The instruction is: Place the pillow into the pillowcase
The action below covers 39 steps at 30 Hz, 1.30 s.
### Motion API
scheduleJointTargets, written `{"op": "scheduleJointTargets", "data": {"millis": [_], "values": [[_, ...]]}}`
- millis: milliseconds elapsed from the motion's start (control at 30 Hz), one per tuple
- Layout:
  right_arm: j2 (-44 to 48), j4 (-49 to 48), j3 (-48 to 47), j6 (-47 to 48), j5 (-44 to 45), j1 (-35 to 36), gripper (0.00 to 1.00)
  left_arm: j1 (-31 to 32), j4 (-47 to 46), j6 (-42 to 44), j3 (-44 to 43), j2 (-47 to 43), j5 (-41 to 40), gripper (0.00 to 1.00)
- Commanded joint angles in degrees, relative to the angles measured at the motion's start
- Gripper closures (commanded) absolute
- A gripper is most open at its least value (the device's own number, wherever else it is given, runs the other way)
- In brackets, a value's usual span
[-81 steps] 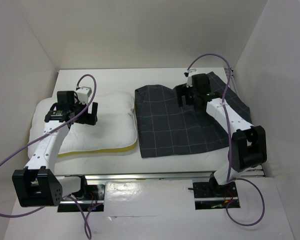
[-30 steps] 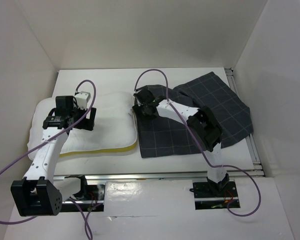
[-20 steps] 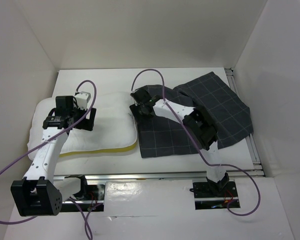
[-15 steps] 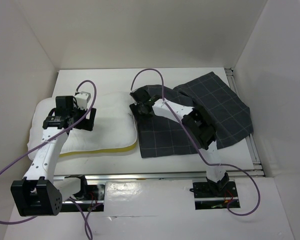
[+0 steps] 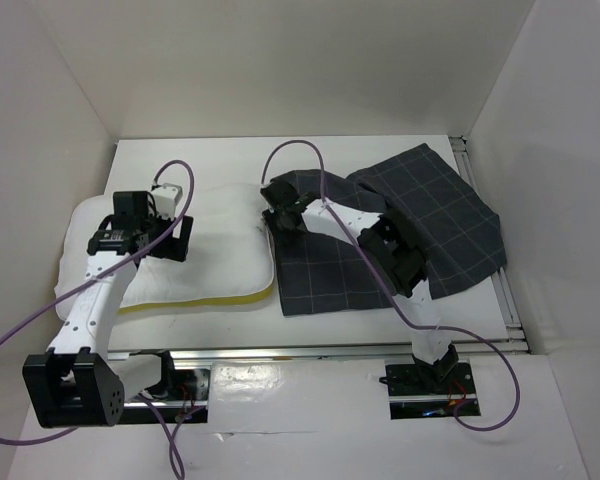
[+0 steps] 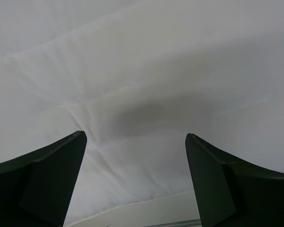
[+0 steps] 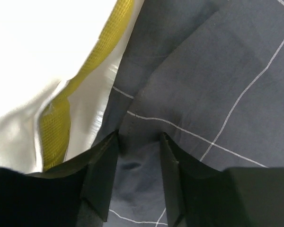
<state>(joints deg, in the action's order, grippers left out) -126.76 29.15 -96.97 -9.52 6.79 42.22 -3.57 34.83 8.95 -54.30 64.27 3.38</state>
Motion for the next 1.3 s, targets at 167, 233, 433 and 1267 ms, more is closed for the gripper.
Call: {"op": "scheduleJointTargets", "data": {"millis": [167, 233, 433, 1267], "values": [[-0.24, -1.64, -1.82, 0.99, -0.8, -2.66, 0.7, -0.12, -2.04, 0.81, -1.59, 1.47, 0.92, 0.0], [-0.24, -1.64, -1.82, 0.99, -1.51, -2.67, 0.78, -0.12, -2.05, 0.81, -1.59, 1.99, 0.93, 0.0], [0.9, -0.58, -1.82, 1.52, -4.93, -3.81, 0.58, -0.12, -2.57, 0.81, -1.59, 3.14, 1.54, 0.0], [6.08, 0.99, -2.35, 2.58, -14.26, -7.67, 1.0, -0.12, -2.05, -0.25, -3.26, 4.72, 2.6, 0.0]]}}
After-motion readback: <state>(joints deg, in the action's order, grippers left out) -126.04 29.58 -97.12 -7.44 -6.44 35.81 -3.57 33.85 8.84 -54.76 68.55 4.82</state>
